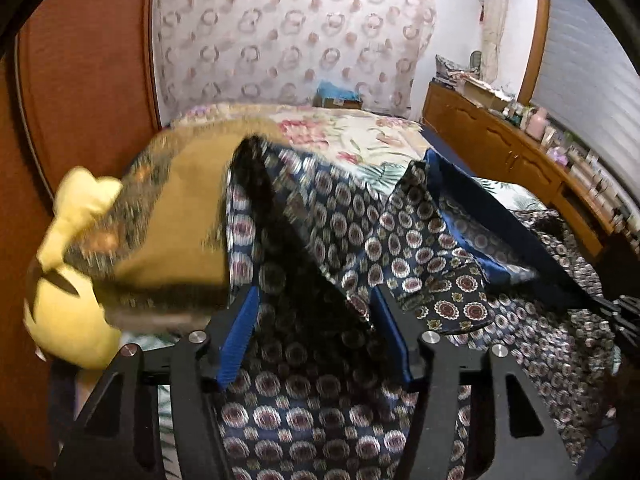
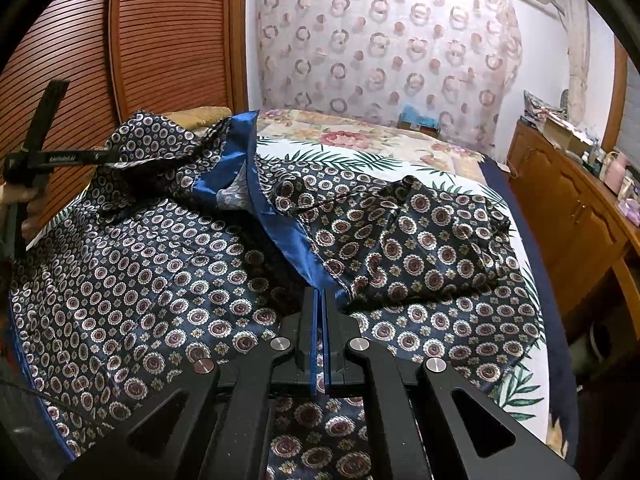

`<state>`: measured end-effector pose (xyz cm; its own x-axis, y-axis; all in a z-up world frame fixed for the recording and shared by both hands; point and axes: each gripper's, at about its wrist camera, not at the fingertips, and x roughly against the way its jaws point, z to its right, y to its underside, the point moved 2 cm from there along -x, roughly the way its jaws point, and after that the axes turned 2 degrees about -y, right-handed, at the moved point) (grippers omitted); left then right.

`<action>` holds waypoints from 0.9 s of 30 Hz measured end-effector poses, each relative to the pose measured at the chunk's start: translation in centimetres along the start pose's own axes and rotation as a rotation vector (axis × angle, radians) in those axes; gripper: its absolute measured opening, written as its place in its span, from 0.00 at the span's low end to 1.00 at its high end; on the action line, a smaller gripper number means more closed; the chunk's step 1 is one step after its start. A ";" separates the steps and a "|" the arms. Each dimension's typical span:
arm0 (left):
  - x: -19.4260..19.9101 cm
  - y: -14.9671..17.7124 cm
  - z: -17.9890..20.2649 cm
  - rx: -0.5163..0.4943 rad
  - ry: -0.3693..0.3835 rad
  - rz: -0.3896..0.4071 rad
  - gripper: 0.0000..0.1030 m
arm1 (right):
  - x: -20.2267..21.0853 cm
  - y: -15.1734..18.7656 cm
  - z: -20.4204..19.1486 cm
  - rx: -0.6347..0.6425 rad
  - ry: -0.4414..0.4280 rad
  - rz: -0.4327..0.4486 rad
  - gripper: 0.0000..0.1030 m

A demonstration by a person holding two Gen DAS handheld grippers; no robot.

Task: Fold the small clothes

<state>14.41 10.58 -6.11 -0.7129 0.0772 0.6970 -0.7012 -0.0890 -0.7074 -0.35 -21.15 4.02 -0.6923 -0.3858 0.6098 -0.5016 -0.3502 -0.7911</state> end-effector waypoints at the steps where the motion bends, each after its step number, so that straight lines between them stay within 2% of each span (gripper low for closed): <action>1: -0.2 0.3 -0.2 0.011 0.024 -0.012 0.51 | 0.1 0.1 0.1 0.001 0.004 0.002 0.01; 3: -0.7 0.7 -0.2 0.024 0.064 -0.035 0.32 | 0.3 0.2 0.4 -0.002 0.007 0.005 0.01; 4: -0.8 0.9 -0.2 0.027 0.081 -0.042 0.26 | 0.4 0.3 0.6 -0.005 0.008 0.005 0.01; 5: -0.8 1.0 -0.1 0.027 0.098 -0.045 0.12 | 0.5 0.4 0.8 -0.011 0.011 0.004 0.01; 6: -0.8 1.1 0.0 0.017 0.108 -0.046 0.04 | 0.5 0.5 1.0 -0.015 0.013 0.003 0.01; 12: 2.4 1.5 -0.9 -0.013 0.102 0.018 0.03 | 1.4 0.6 2.8 -0.038 0.018 0.002 0.01; 17: 4.1 2.0 -2.2 -0.051 0.061 0.043 0.02 | 2.3 -1.2 2.7 -0.034 -0.011 0.037 0.01; 19: 3.9 2.4 -2.8 -0.058 0.048 0.043 0.02 | 2.4 -2.4 1.9 -0.019 -0.027 0.051 0.08; 20: 3.8 2.8 -2.9 -0.066 0.027 0.042 0.02 | 2.2 -2.9 1.3 -0.009 -0.051 0.054 0.17; 21: 3.5 3.1 -2.9 -0.071 0.024 0.034 0.02 | 2.0 -3.6 0.7 0.005 -0.066 0.052 0.31; 23: 3.0 3.6 -3.2 -0.068 0.029 0.019 0.02 | 1.1 -4.7 -0.8 0.043 -0.080 0.051 0.47; 27: 2.3 4.1 -4.1 -0.050 0.028 0.000 0.02 | -1.8 -6.4 -3.0 0.087 -0.144 -0.015 0.48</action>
<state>9.84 14.43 -7.87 -0.7121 0.1055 0.6941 -0.7005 -0.0393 -0.7126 2.60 -15.67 7.82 -0.6004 -0.4963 0.6270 -0.4602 -0.4267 -0.7785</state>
